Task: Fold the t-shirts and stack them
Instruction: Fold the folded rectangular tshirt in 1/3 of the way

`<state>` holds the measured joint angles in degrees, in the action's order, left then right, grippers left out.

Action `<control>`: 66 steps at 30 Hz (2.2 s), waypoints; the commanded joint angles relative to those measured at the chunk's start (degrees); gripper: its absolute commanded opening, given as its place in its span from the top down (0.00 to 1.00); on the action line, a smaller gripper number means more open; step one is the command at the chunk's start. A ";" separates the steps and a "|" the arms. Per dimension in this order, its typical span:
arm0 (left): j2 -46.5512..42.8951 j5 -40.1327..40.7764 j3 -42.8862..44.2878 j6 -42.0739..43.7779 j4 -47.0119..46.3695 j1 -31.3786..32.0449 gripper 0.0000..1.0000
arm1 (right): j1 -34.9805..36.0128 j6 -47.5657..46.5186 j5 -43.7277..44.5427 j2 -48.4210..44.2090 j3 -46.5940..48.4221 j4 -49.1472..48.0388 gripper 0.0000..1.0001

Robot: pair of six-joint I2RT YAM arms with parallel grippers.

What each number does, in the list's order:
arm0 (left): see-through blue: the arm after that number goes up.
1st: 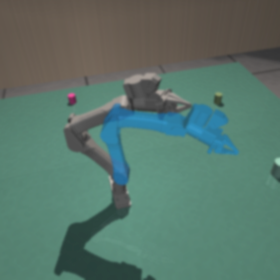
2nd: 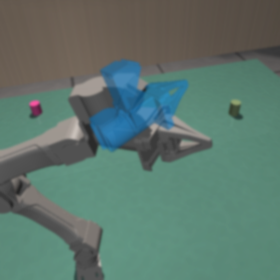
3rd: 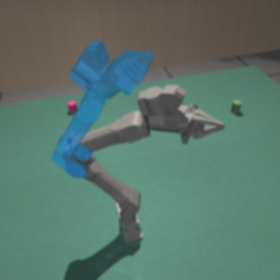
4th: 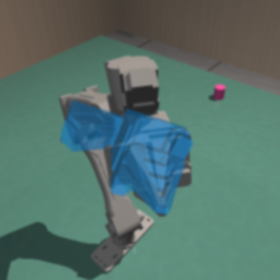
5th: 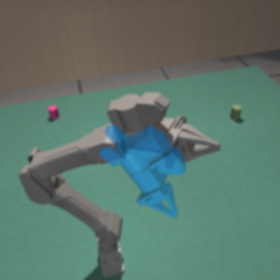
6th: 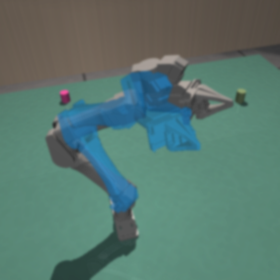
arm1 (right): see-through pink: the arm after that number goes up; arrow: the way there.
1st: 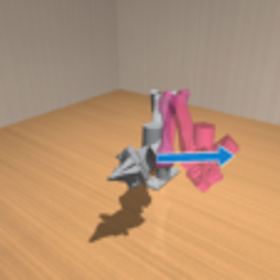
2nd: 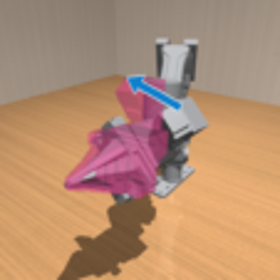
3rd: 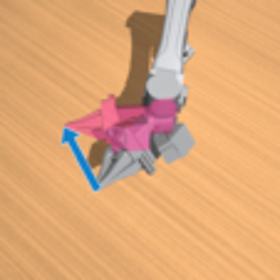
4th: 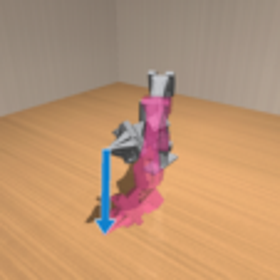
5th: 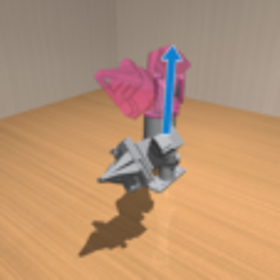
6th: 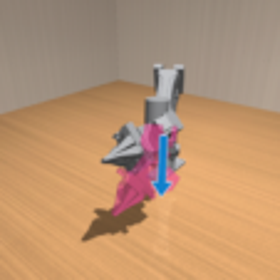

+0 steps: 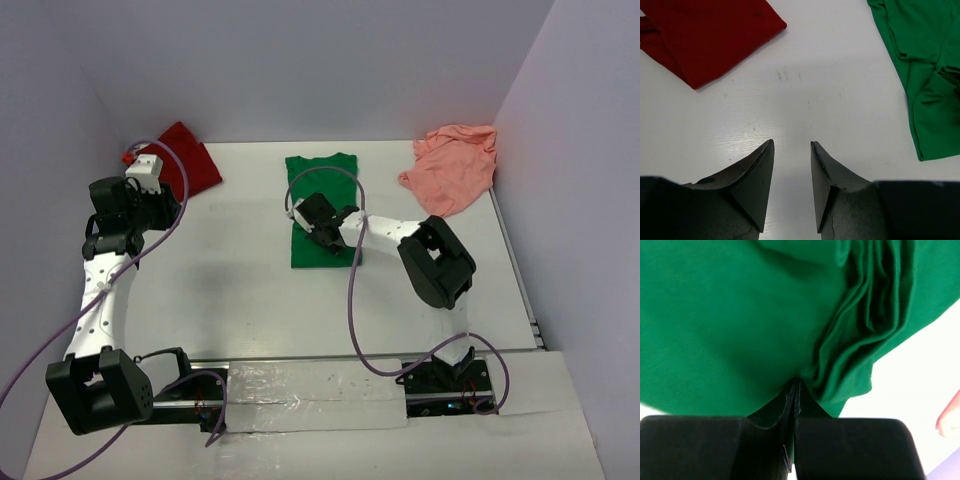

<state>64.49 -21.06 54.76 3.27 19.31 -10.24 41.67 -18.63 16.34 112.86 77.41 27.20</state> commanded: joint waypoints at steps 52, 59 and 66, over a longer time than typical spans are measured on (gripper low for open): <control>-4.99 -30.08 -0.01 7.81 7.49 -0.22 0.56 | -7.22 4.04 -21.15 -15.39 0.26 -15.02 0.96; -6.13 -30.18 -0.09 7.98 7.67 -0.22 0.55 | -7.48 8.17 -30.39 -3.47 14.51 0.38 1.00; -6.22 -30.36 -0.01 8.68 8.11 -0.31 0.55 | -7.39 11.95 -28.39 12.36 34.88 16.99 1.00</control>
<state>59.46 -48.95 53.82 10.50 26.94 -10.22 34.52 -9.32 -11.81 121.32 105.41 33.26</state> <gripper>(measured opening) 0.449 0.006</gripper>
